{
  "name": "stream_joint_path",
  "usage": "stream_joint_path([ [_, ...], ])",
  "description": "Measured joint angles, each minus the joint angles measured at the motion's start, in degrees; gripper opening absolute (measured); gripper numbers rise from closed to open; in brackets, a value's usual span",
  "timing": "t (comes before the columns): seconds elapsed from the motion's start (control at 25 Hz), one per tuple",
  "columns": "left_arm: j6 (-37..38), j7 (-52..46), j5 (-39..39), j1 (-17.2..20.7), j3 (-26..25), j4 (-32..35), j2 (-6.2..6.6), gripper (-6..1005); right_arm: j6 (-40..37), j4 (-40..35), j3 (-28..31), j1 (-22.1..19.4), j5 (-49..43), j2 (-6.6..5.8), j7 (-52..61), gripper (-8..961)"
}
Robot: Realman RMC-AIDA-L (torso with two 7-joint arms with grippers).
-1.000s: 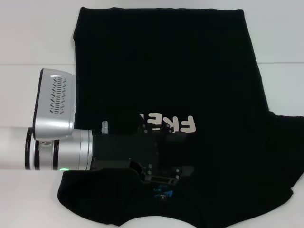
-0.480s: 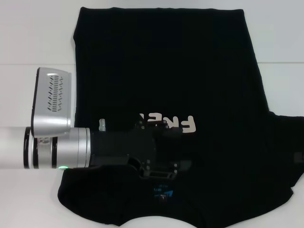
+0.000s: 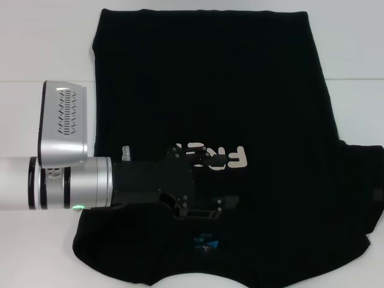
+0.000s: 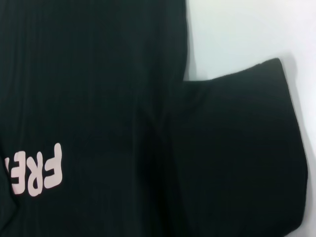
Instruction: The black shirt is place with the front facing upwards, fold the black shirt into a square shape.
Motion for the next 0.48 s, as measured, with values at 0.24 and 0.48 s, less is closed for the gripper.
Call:
stream_joint_path([
  [0.24,0.0,0.0,0.0,0.0,-0.1,0.0,0.08,769,0.6,-0.3,0.0,0.0,0.0,0.15,0.1,250],
  [0.48,-0.1,0.0,0.0,0.0,-0.4,0.0,0.08,770,0.7,-0.3,0.0,-0.2,0.0,0.17,0.1,76],
])
